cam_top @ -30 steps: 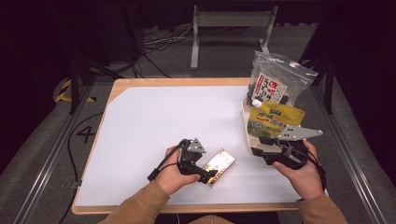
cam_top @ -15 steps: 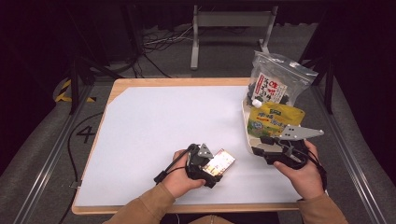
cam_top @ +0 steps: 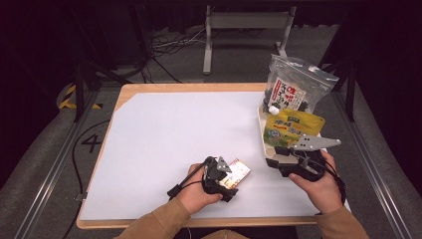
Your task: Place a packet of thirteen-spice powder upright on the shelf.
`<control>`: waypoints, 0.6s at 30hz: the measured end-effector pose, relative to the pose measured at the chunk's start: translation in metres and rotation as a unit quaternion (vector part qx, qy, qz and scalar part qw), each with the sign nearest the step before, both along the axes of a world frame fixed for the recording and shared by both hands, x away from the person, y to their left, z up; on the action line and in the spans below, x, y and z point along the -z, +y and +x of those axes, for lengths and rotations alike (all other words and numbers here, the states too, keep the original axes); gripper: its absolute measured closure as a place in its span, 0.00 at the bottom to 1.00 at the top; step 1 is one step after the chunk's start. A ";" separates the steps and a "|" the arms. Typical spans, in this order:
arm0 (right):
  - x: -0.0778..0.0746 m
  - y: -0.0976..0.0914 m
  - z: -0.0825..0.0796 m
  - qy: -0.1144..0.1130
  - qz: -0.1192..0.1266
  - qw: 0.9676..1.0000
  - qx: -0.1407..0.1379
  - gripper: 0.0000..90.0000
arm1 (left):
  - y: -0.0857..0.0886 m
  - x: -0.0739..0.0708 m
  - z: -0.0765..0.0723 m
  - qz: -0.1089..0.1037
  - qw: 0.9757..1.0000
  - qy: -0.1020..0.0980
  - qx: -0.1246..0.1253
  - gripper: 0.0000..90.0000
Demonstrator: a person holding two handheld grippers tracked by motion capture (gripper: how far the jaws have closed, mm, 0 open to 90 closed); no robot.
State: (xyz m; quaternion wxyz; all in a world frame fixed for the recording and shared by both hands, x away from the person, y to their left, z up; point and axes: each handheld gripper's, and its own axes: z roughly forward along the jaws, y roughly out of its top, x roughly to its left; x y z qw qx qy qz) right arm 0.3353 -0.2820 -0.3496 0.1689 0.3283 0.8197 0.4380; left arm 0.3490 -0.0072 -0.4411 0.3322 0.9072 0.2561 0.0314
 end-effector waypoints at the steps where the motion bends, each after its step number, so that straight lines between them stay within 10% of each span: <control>1: 0.000 0.000 0.000 0.000 0.000 1.000 -0.001 0.51 | 0.000 0.000 0.000 0.001 1.000 0.000 -0.003 0.26; 18: -0.002 0.002 -0.001 0.006 0.000 1.000 -0.016 0.59 | 0.007 -0.005 -0.002 -0.013 1.000 -0.015 -0.018 0.36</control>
